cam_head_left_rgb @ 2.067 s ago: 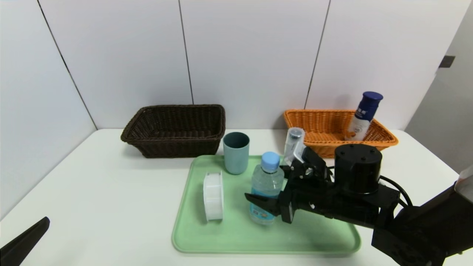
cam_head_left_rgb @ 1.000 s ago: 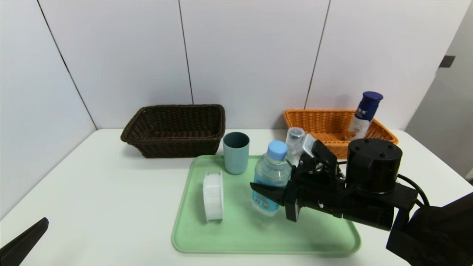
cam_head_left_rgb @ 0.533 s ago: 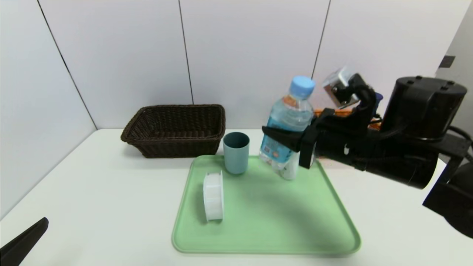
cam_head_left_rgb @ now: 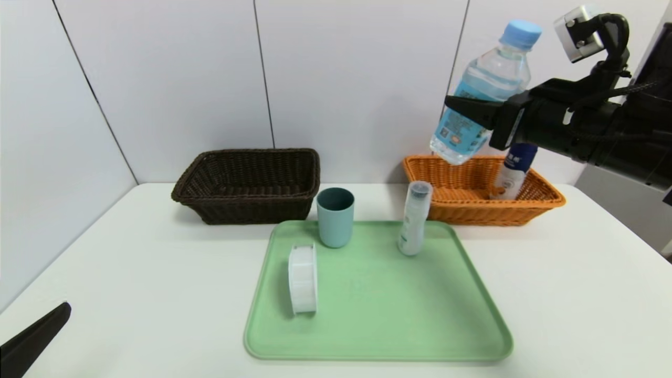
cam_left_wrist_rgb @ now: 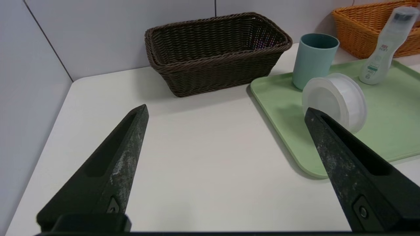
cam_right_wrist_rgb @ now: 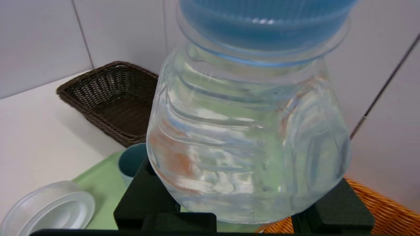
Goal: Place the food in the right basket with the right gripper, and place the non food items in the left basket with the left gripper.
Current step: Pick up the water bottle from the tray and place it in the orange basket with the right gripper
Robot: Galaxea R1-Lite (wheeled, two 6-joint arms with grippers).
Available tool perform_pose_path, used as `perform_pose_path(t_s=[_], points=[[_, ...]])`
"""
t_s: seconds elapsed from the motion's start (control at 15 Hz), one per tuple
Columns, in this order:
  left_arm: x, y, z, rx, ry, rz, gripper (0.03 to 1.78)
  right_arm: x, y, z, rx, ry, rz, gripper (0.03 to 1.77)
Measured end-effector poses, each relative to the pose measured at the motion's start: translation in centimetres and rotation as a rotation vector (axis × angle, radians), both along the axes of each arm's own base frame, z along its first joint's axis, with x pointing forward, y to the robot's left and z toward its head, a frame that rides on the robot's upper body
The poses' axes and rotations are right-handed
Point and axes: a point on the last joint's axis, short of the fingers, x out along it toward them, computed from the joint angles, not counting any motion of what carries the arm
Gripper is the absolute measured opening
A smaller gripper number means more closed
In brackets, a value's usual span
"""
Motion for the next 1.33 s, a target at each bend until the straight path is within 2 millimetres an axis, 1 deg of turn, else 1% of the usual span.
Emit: perform_pose_path(t_s=[0.2,0.4,0.6,0.67,0.8,1.0,1.27,1.33], points=[[1.5,0.0,1.3,-0.004,-0.039,-0.001,1.69,0.6,-0.8,-0.2,-0.001,0.006,-0.032,0.84],[3.8,-0.1,2.4,-0.006,-0.081,-0.001,1.69,1.3,-1.0,-0.3,-0.001,0.008,-0.050,0.84],[5.9,-0.1,3.4,-0.008,-0.118,-0.002,1.69,2.7,-1.6,-0.5,-0.003,0.012,-0.084,0.84],[6.4,-0.2,3.4,-0.008,-0.106,-0.002,1.69,3.4,-2.0,-0.8,-0.005,0.021,-0.104,0.84],[6.9,-0.2,3.2,-0.007,-0.088,-0.002,1.69,5.0,-2.6,-1.8,-0.008,0.046,-0.182,0.84],[7.1,-0.2,3.1,-0.011,-0.075,-0.002,1.69,7.6,-3.3,-3.7,-0.017,0.093,-0.354,0.84],[7.3,-0.2,3.0,-0.011,-0.067,-0.002,1.69,9.6,-3.8,-6.3,-0.040,0.158,-0.497,0.84],[7.4,-0.2,3.0,-0.011,-0.063,-0.002,1.69,10.0,-3.8,-7.0,-0.047,0.174,-0.507,0.84]])
